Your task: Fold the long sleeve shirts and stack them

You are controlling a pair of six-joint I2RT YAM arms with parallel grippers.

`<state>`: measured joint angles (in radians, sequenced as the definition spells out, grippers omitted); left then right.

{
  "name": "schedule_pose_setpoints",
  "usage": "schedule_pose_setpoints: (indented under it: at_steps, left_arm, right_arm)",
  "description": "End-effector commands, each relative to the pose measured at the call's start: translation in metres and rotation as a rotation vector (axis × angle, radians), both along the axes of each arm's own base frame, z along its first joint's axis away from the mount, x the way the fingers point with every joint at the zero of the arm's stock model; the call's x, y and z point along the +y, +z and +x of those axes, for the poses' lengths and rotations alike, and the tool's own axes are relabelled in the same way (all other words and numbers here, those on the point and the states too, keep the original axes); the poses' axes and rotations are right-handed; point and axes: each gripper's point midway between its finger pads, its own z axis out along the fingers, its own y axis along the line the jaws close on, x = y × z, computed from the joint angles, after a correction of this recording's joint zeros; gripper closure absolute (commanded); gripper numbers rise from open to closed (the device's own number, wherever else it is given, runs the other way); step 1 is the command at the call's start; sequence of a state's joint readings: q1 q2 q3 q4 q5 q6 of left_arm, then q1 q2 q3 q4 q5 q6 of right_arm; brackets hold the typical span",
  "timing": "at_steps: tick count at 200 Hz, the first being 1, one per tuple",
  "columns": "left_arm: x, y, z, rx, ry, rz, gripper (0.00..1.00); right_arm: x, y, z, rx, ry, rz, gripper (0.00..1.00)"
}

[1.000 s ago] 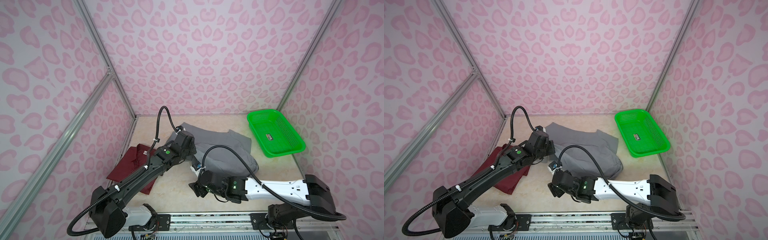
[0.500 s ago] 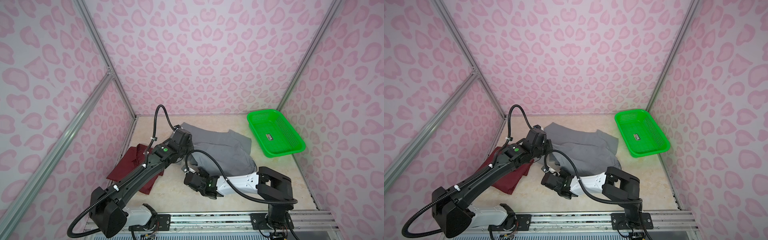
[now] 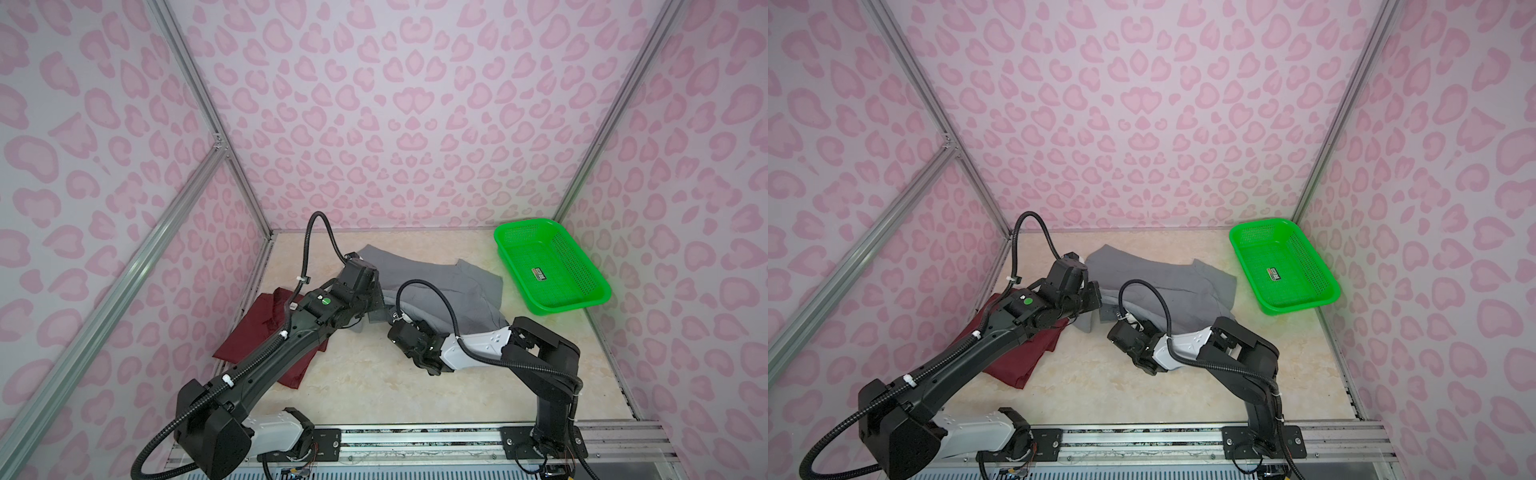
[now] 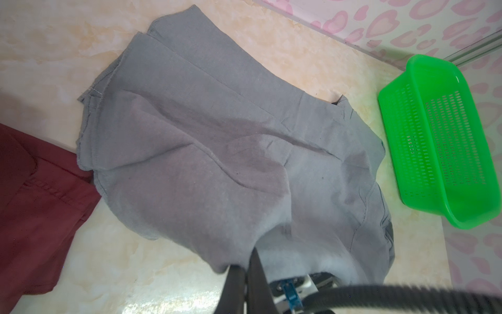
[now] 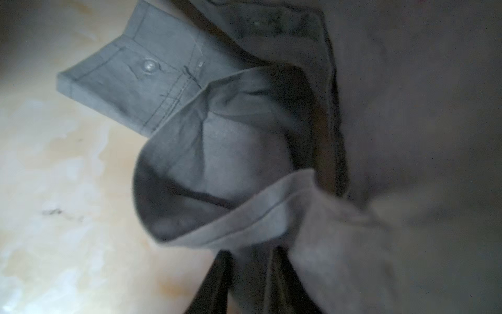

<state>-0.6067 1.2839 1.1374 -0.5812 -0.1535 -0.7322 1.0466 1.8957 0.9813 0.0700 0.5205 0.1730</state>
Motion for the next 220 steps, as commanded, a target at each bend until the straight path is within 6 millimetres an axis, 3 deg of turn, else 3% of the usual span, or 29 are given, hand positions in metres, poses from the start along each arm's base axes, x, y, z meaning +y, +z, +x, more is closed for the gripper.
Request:
schedule_pose_setpoints:
  at_steps: [1,9,36,84,105,146,168,177,190,220]
  left_arm:
    - [0.007,0.004,0.001,-0.014,0.012,0.002,0.96]
    - [0.009,0.004,0.002,-0.015,0.015,0.002,0.96]
    - [0.011,0.002,0.002,-0.012,0.017,0.012,0.96]
    - [0.012,-0.007,0.006,-0.002,0.012,0.046,0.96]
    - [0.013,-0.013,0.007,0.003,0.011,0.065,0.96]
    - [0.018,-0.029,0.004,0.013,0.007,0.096,0.96]
    - [0.021,-0.04,-0.002,0.029,-0.001,0.106,0.96]
    - [0.022,-0.044,-0.005,0.035,-0.005,0.104,0.96]
    - [0.023,-0.054,-0.012,0.054,-0.015,0.098,0.96]
    - [0.019,-0.086,-0.031,0.132,-0.047,0.068,0.96]
  right_arm:
    - [0.009,0.003,-0.005,0.024,0.04,0.055,0.93]
    - [0.01,0.007,-0.008,0.022,0.048,0.063,1.0]
    - [0.011,0.04,-0.026,-0.007,0.097,0.143,1.0]
    - [0.005,0.104,-0.089,-0.003,0.265,0.322,1.0]
    - [-0.005,0.145,-0.117,0.021,0.356,0.452,1.0]
    - [-0.057,0.245,-0.152,-0.005,0.494,0.782,1.0]
    - [-0.1,0.28,-0.145,-0.042,0.423,0.847,1.0]
    - [-0.115,0.286,-0.138,-0.051,0.368,0.843,1.0]
    - [-0.133,0.278,-0.125,-0.028,0.277,0.796,1.0]
    - [-0.178,0.219,-0.083,0.13,-0.111,0.682,1.0]
